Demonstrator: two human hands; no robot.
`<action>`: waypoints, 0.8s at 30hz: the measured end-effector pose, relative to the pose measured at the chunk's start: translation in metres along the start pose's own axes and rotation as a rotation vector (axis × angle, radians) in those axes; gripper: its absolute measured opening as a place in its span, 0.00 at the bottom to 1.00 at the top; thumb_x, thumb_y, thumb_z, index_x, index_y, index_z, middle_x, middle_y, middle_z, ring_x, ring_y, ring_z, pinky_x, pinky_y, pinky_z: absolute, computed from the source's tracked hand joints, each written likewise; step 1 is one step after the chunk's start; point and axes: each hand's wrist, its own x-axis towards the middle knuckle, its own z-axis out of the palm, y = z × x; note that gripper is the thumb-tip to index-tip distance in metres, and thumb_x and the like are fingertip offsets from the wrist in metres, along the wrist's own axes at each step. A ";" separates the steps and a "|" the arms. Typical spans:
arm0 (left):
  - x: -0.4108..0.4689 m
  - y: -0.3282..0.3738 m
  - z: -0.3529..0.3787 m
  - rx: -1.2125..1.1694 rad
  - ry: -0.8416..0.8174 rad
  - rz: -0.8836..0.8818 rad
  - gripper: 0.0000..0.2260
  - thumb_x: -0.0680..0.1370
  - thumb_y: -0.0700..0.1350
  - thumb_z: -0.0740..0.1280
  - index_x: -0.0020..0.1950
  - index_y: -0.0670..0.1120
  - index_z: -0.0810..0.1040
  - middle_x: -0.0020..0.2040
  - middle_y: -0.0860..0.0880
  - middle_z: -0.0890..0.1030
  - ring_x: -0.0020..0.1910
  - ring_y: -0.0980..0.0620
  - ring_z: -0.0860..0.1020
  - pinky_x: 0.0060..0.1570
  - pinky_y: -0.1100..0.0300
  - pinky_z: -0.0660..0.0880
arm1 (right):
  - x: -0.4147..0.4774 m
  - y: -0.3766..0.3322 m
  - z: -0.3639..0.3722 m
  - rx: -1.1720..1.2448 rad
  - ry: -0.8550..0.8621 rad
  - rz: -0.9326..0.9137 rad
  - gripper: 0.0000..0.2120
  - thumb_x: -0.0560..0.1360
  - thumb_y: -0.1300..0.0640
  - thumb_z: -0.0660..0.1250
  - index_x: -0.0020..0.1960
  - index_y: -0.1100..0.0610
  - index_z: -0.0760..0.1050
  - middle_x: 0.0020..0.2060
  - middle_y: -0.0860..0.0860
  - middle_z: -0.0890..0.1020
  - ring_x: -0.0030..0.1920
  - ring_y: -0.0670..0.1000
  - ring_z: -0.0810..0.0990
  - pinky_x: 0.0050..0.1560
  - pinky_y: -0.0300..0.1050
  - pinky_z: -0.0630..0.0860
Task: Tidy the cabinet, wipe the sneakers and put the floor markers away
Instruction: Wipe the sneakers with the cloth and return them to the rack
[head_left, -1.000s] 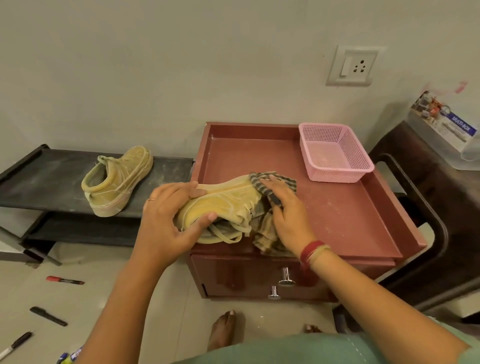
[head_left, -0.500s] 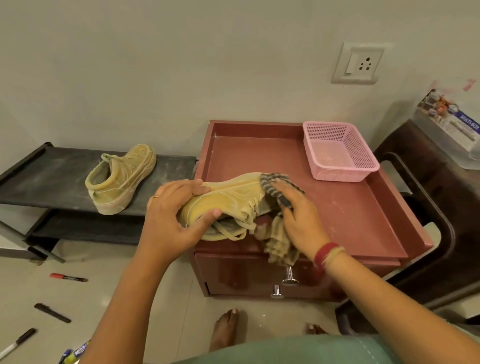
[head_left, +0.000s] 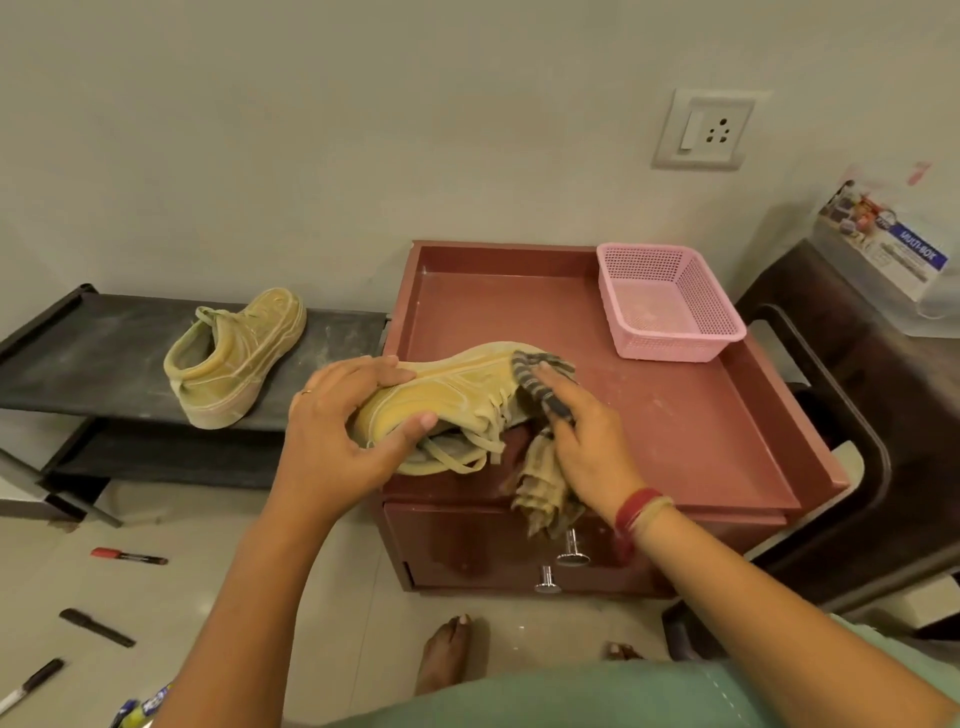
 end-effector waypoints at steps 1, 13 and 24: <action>0.000 0.001 0.000 -0.003 0.003 -0.006 0.22 0.69 0.62 0.68 0.54 0.48 0.82 0.55 0.54 0.80 0.59 0.58 0.75 0.62 0.64 0.66 | 0.002 0.000 0.000 -0.009 0.028 0.021 0.26 0.74 0.73 0.58 0.68 0.53 0.69 0.65 0.48 0.72 0.69 0.47 0.68 0.68 0.36 0.61; -0.007 0.000 0.001 0.015 -0.007 0.018 0.25 0.68 0.64 0.69 0.58 0.49 0.78 0.58 0.57 0.78 0.60 0.60 0.74 0.60 0.43 0.71 | 0.009 -0.028 -0.015 0.213 0.059 -0.048 0.21 0.76 0.72 0.57 0.61 0.54 0.74 0.58 0.50 0.79 0.59 0.42 0.76 0.61 0.34 0.70; -0.007 0.000 0.000 0.006 -0.036 -0.006 0.27 0.67 0.65 0.68 0.60 0.51 0.71 0.56 0.63 0.73 0.56 0.67 0.70 0.58 0.42 0.72 | 0.012 -0.030 0.013 -0.079 -0.160 -0.046 0.18 0.71 0.33 0.50 0.61 0.26 0.59 0.71 0.34 0.56 0.73 0.41 0.46 0.72 0.62 0.39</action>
